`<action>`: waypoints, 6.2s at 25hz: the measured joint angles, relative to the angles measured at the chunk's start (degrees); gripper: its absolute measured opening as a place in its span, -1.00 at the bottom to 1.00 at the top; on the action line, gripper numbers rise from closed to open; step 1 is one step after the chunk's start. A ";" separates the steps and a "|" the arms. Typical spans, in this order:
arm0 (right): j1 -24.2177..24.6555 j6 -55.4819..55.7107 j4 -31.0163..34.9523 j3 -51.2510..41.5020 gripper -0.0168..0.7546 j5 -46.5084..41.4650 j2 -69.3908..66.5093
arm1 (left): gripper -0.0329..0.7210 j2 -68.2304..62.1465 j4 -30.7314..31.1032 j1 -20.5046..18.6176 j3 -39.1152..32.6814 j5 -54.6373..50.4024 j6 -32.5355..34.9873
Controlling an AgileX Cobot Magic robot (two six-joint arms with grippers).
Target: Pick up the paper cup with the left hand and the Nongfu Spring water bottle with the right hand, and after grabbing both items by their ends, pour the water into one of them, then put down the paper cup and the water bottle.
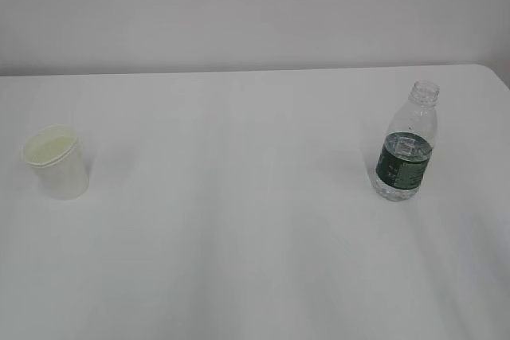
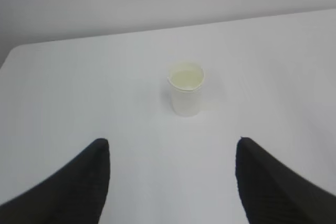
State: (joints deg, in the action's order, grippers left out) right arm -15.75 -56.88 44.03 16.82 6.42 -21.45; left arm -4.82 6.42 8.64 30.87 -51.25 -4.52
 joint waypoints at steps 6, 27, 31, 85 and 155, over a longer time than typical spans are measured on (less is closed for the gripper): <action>0.00 0.00 0.46 0.00 0.58 -1.78 1.02 | 0.50 0.00 -0.21 0.00 0.00 -4.17 0.00; 0.00 -1.24 0.48 0.33 0.58 -6.42 1.24 | 0.48 0.00 -3.08 0.00 -0.63 -12.10 0.00; 0.00 -1.57 0.48 0.33 0.58 -6.42 1.24 | 0.48 0.00 -3.16 0.00 -0.63 -12.10 0.00; 0.00 37.23 -38.61 3.00 0.58 -19.54 1.24 | 0.48 0.00 -3.16 0.00 -0.63 -11.71 0.00; 0.00 60.55 -53.87 11.68 0.58 -72.41 22.46 | 0.48 0.00 -3.16 0.00 -0.63 -11.67 0.00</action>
State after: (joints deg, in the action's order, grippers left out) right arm -15.75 3.67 -9.83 28.50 -65.99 1.02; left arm -4.82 3.26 8.64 30.24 -62.92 -4.52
